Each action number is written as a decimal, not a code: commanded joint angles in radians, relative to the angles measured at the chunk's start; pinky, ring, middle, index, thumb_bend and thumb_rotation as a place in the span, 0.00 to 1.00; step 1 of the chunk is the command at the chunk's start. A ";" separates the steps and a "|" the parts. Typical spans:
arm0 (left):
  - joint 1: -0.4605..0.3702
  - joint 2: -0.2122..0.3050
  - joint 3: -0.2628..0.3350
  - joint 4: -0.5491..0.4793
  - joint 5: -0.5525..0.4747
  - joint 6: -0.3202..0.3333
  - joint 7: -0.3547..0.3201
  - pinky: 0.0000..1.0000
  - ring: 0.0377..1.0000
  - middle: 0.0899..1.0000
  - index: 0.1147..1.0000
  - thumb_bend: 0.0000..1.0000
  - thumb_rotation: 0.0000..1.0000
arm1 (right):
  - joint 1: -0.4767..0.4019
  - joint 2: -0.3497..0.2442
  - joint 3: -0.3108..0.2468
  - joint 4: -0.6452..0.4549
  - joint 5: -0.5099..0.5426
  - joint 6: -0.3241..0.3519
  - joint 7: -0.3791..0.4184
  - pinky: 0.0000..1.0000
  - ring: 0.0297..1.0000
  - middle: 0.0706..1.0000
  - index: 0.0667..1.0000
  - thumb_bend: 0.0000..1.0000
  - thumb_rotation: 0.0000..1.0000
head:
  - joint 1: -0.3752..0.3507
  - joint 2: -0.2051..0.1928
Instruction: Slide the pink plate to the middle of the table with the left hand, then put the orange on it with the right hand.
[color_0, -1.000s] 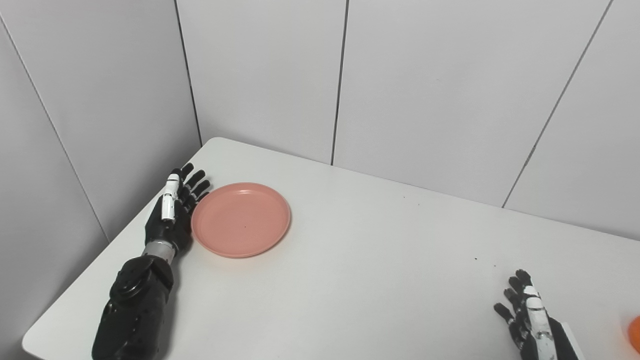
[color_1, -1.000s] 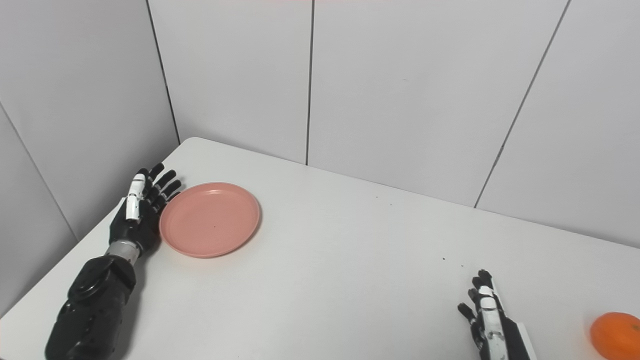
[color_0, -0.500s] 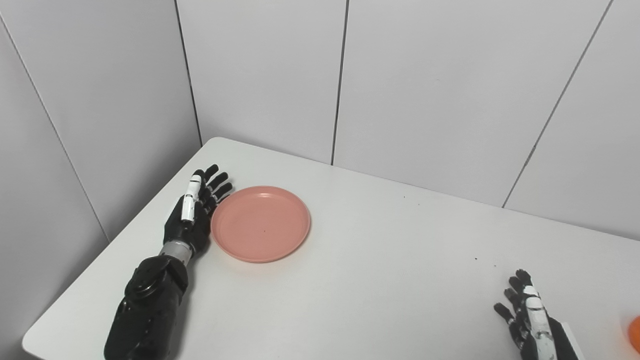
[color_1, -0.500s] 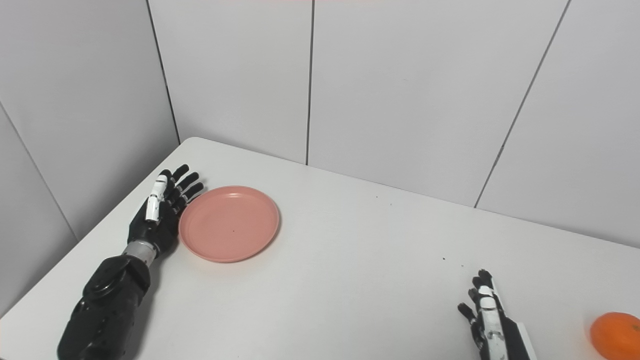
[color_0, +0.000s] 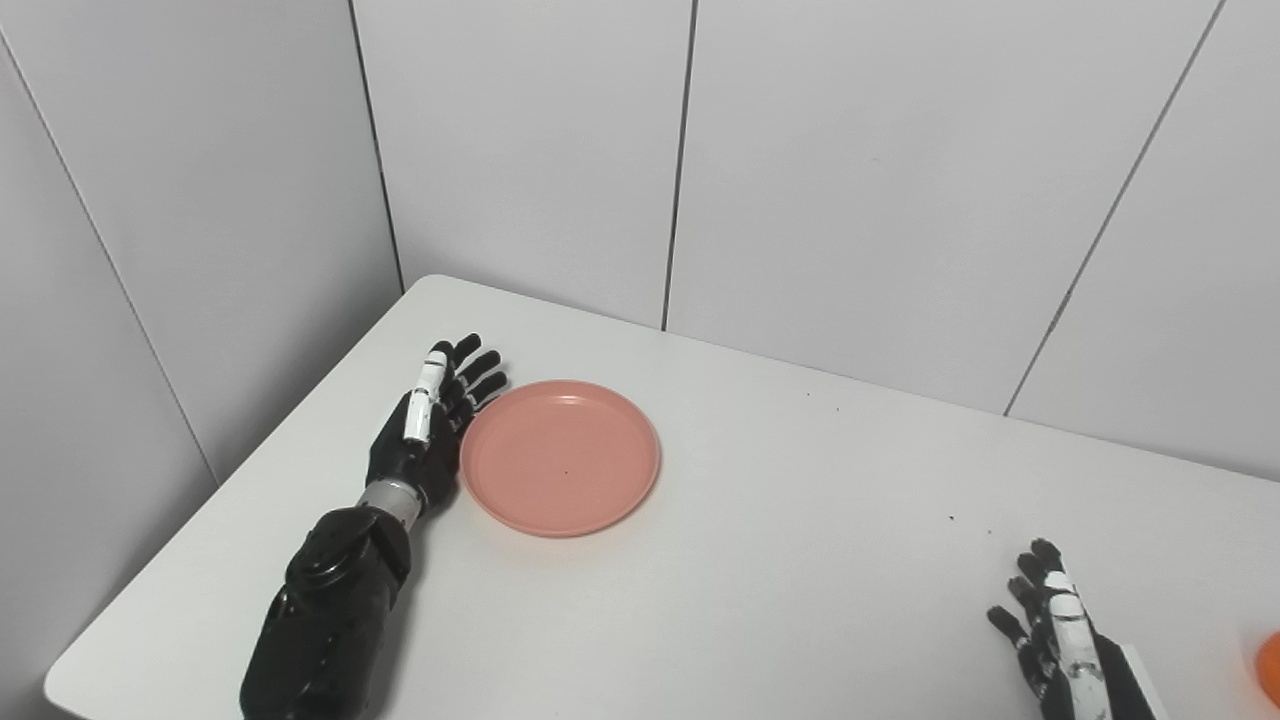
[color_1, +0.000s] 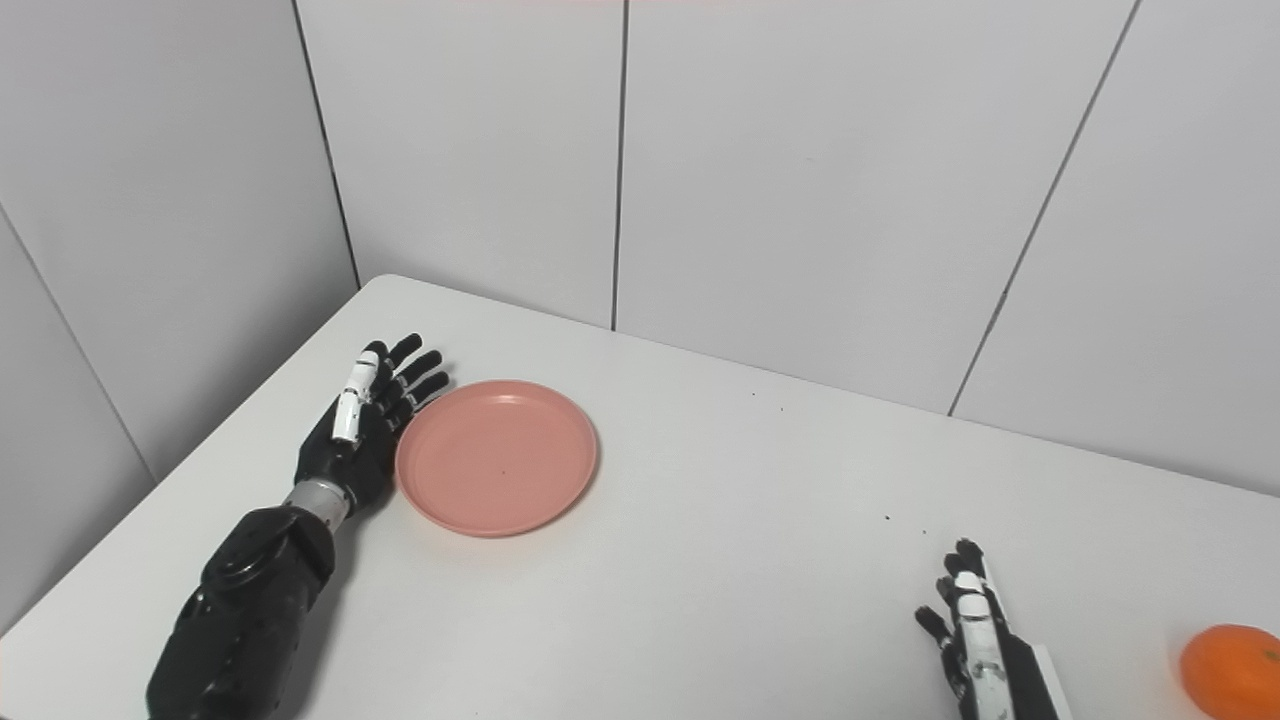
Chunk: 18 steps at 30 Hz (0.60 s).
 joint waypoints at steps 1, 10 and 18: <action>-0.022 -0.017 -0.011 -0.018 0.011 0.010 0.005 0.89 0.89 0.89 0.87 0.36 1.00 | -0.007 0.000 -0.002 -0.019 0.004 0.001 0.002 1.00 1.00 1.00 1.00 0.19 1.00 | 0.000 0.002; -0.036 -0.042 -0.029 -0.020 0.019 0.031 0.006 0.89 0.90 0.90 0.89 0.33 1.00 | -0.009 -0.003 -0.001 -0.010 -0.002 -0.013 0.002 1.00 1.00 1.00 1.00 0.20 1.00 | -0.003 0.008; -0.045 -0.063 -0.044 -0.024 0.031 0.029 0.010 0.90 0.89 0.89 0.88 0.35 1.00 | -0.010 -0.009 0.002 -0.004 -0.008 -0.024 0.008 1.00 1.00 1.00 1.00 0.20 1.00 | -0.010 0.015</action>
